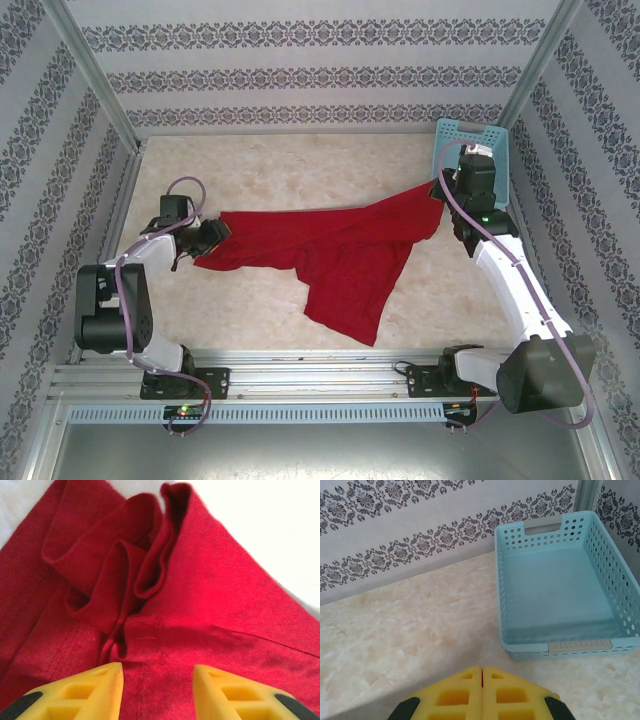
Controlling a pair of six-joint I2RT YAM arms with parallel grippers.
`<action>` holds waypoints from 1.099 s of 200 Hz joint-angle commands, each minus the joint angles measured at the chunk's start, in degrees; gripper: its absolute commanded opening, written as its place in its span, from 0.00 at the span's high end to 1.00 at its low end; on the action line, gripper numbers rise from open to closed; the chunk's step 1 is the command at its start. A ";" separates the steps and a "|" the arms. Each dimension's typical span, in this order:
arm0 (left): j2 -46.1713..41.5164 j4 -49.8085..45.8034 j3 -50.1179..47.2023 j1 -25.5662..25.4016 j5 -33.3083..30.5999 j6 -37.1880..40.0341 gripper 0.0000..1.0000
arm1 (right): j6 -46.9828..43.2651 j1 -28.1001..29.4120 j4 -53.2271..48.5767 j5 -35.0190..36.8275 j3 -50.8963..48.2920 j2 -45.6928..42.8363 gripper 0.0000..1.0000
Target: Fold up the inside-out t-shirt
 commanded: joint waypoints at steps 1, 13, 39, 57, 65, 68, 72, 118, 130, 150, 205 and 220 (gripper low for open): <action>2.28 1.59 2.08 -0.89 -2.85 2.38 0.60 | 0.91 -0.64 1.72 -1.01 -0.66 -0.32 1.00; 3.30 1.02 2.66 -0.93 -3.75 2.68 0.61 | 0.97 -0.76 1.67 -0.98 -0.75 -0.37 1.00; 4.00 1.70 2.53 -1.04 -4.03 2.73 0.67 | 0.90 -0.80 1.63 -1.13 -0.58 -0.26 1.00; 4.33 1.84 2.90 -1.09 -3.98 2.80 0.71 | 0.92 -0.87 1.59 -1.21 -0.57 -0.11 1.00; 4.42 2.02 3.05 -1.12 -3.97 2.82 0.73 | 0.93 -0.84 1.60 -1.34 -0.64 -0.08 1.00; 4.48 2.05 3.12 -1.12 -3.97 2.87 0.73 | 0.88 -0.88 1.55 -1.35 -0.58 -0.13 1.00; 4.56 2.05 3.26 -1.12 -3.78 2.83 0.74 | 0.88 -0.89 1.51 -1.32 -0.60 0.03 1.00; 5.28 2.10 3.85 -1.30 -2.14 2.46 0.82 | 0.90 -0.99 1.24 -1.19 -0.59 -0.34 1.00; 5.25 2.07 3.96 -1.26 -1.35 2.13 0.86 | 0.83 -0.98 1.27 -1.25 -0.54 -0.31 1.00; 4.56 1.24 4.46 -1.39 -0.79 1.76 0.95 | 0.90 -1.07 1.02 -1.09 -0.41 -0.43 1.00; -5.63 -6.78 9.23 -1.34 -3.51 1.94 1.00 | 1.38 -1.71 -1.48 -0.71 2.96 -2.51 1.00; -10.68 -9.43 11.48 -1.25 -5.19 1.77 1.00 | 1.45 -1.85 -2.81 -0.84 5.15 -3.36 1.00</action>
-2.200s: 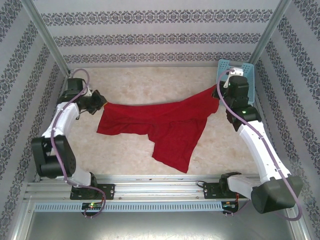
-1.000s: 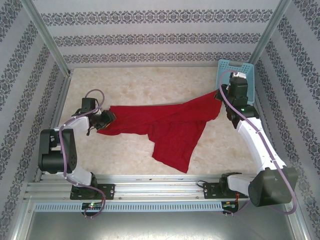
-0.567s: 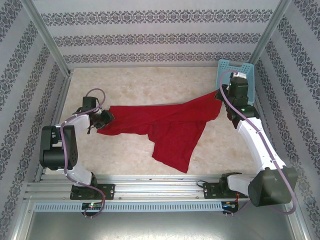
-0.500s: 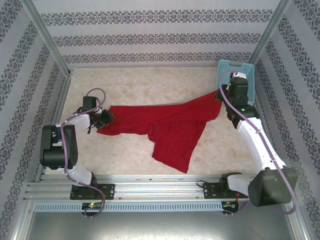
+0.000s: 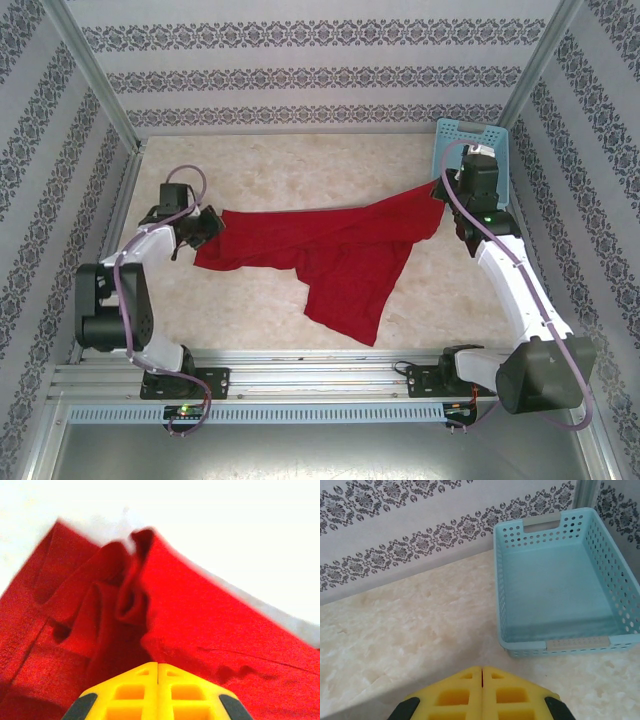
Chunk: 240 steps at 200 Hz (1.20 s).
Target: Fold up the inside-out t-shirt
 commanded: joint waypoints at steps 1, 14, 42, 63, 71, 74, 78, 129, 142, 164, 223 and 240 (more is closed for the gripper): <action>-8.48 -5.41 4.86 -0.57 -2.69 0.41 1.00 | 1.19 -0.72 -1.41 0.37 4.69 -2.76 1.00; -13.11 -7.74 7.28 -0.46 -4.97 -0.02 1.00 | 0.96 -0.85 -2.86 0.33 7.15 -3.74 1.00; -24.09 -10.18 12.32 -0.12 -10.58 -0.97 1.00 | 0.28 -1.32 -6.27 0.30 13.98 -6.55 1.00; -31.15 -12.39 17.35 0.05 -15.79 -1.02 1.00 | -0.07 -1.69 -8.13 -1.05 20.11 -9.16 1.00; -33.04 -13.71 19.80 0.12 -17.81 -1.03 1.00 | -0.49 -1.69 -8.99 -2.03 22.78 -9.99 1.00; -33.66 -14.21 20.90 0.14 -18.50 -1.02 1.00 | -0.64 -1.69 -9.35 -2.33 24.06 -10.26 1.00; -34.45 -14.83 22.25 0.17 -19.32 -0.96 1.00 | -0.82 -1.69 -9.81 -2.74 25.51 -10.63 1.00; -41.61 -19.63 37.30 0.12 -26.44 -0.06 1.00 | -3.78 -1.69 -13.01 -5.36 41.75 -15.86 1.00; -41.75 -20.73 41.12 0.17 -26.66 0.39 1.00 | -3.88 -1.68 -13.66 -6.15 45.68 -15.91 1.00; -41.03 -21.68 45.88 0.15 -27.21 1.34 1.00 | -3.95 -1.69 -15.07 -6.88 52.67 -14.36 1.00; -31.35 -22.86 48.60 0.14 -28.53 4.47 1.00 | -6.12 -1.66 -17.36 -5.84 66.91 -2.92 1.00; -27.69 -20.46 45.17 0.19 -26.84 4.76 1.00 | -6.96 -1.69 -17.45 -5.81 66.41 1.11 1.00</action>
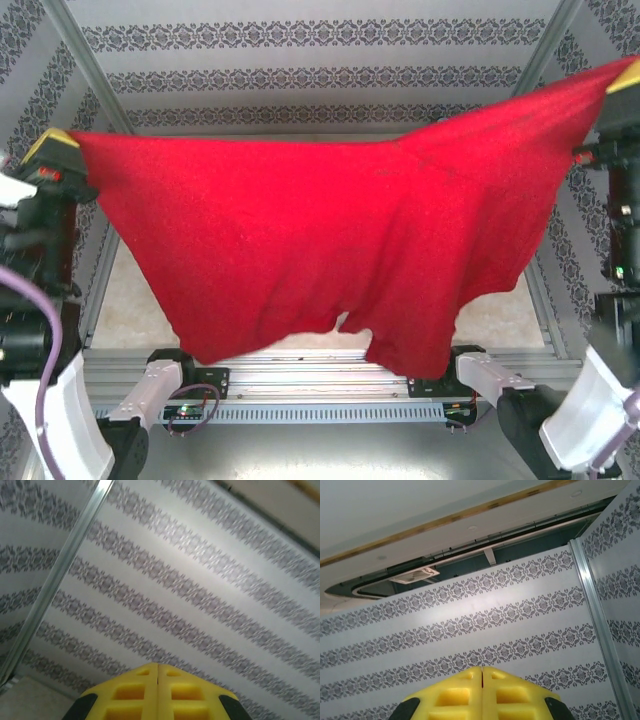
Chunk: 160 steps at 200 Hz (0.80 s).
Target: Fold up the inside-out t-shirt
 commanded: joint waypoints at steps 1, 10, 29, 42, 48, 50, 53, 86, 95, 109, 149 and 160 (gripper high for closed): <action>6.87 -0.01 -4.32 0.10 -0.28 2.66 1.00 | -2.19 -0.57 -1.43 0.75 -0.75 7.19 1.00; 9.16 1.03 -5.85 0.07 0.78 2.77 1.00 | -2.56 -0.59 -1.03 0.31 -2.14 9.18 1.00; 13.62 3.69 -9.76 0.10 1.80 2.93 1.00 | -2.34 -0.49 1.70 -2.00 -7.41 12.88 1.00; 16.65 5.83 -12.30 0.13 2.29 3.08 1.00 | -1.95 -0.15 4.44 -4.47 -11.69 15.75 1.00; 18.25 6.99 -13.65 0.14 2.50 3.20 1.00 | -1.95 0.31 5.66 -4.94 -13.48 17.25 1.00; 18.81 7.42 -13.99 0.08 2.49 3.26 1.00 | -2.02 0.55 6.04 -4.92 -14.03 17.69 1.00; 19.60 8.03 -14.71 0.09 2.42 3.34 1.00 | -2.18 0.95 6.57 -4.92 -14.75 18.65 1.00; 31.72 15.20 -19.62 0.14 1.25 3.52 1.00 | -4.55 5.85 10.74 -1.88 -18.75 30.47 1.00; 35.41 17.30 -20.26 0.08 1.10 3.38 1.00 | -4.92 7.10 11.13 -0.14 -17.86 34.88 1.00; 40.78 20.23 -20.45 0.14 1.17 3.15 1.00 | -4.79 8.19 12.27 1.42 -16.46 40.67 1.00; 55.08 24.12 -15.14 0.47 1.23 3.53 1.00 | -4.06 8.99 11.63 2.46 -4.92 57.74 1.00; 58.36 23.54 -12.67 0.76 1.06 3.75 1.00 | -4.02 8.98 10.27 2.74 -0.64 61.84 1.00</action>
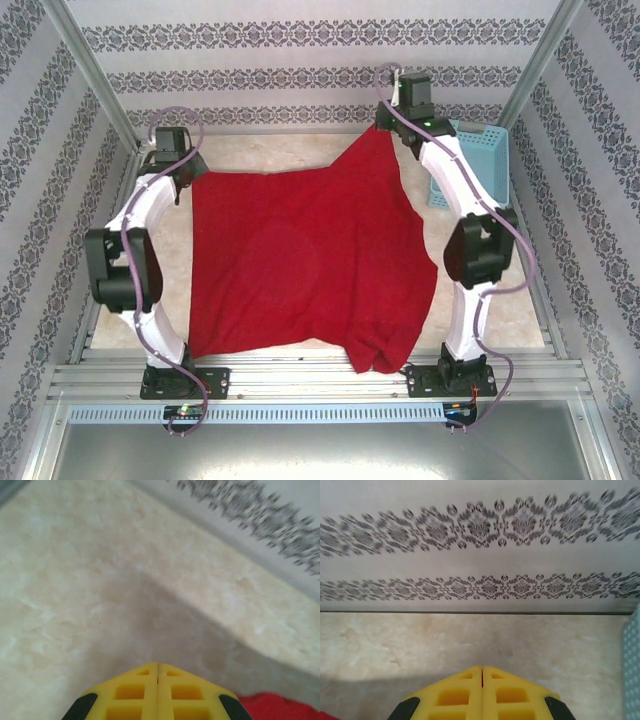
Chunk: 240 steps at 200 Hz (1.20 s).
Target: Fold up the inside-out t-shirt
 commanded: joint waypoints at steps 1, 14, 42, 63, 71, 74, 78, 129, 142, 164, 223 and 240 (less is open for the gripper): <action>4.54 4.83 5.89 0.65 -0.87 1.72 1.00 | -0.57 -0.45 1.37 2.80 9.53 5.24 1.00; 7.38 5.06 8.04 1.18 -1.51 2.15 1.00 | -0.58 -0.33 -0.22 2.65 15.26 9.65 1.00; 12.54 3.30 14.86 2.56 -1.25 3.08 1.00 | -1.19 -0.22 -5.21 3.58 30.24 19.24 1.00; 14.93 1.15 20.10 3.11 -1.56 4.16 1.00 | -1.03 -0.41 -8.06 4.48 41.13 25.28 1.00; 15.61 0.11 22.13 3.18 -1.76 4.65 1.00 | -0.58 -0.65 -7.97 4.48 43.23 26.45 1.00; 15.93 -0.32 22.94 3.20 -1.85 4.79 1.00 | -0.34 -0.80 -7.77 4.30 43.58 26.69 1.00; 16.21 -0.83 23.92 3.20 -2.03 5.12 1.00 | -0.10 -0.83 -7.36 3.98 43.86 26.85 1.00; 19.08 -5.45 31.17 3.45 -2.23 6.41 1.00 | 0.71 -0.87 -4.41 0.97 42.63 27.37 1.00; 18.79 -5.08 29.97 3.43 -1.09 5.93 1.00 | 0.71 -0.84 -4.60 0.39 42.61 27.60 1.00; 17.33 -4.23 27.14 3.49 1.11 5.79 1.00 | 0.91 -0.59 -6.88 -0.53 42.07 26.39 1.00; 13.56 0.55 18.92 4.91 5.41 5.48 1.00 | 0.34 0.81 -2.58 0.93 16.60 10.63 1.00; 13.36 2.77 16.69 5.97 7.27 5.15 1.00 | 1.20 0.23 2.76 1.36 5.80 5.27 1.00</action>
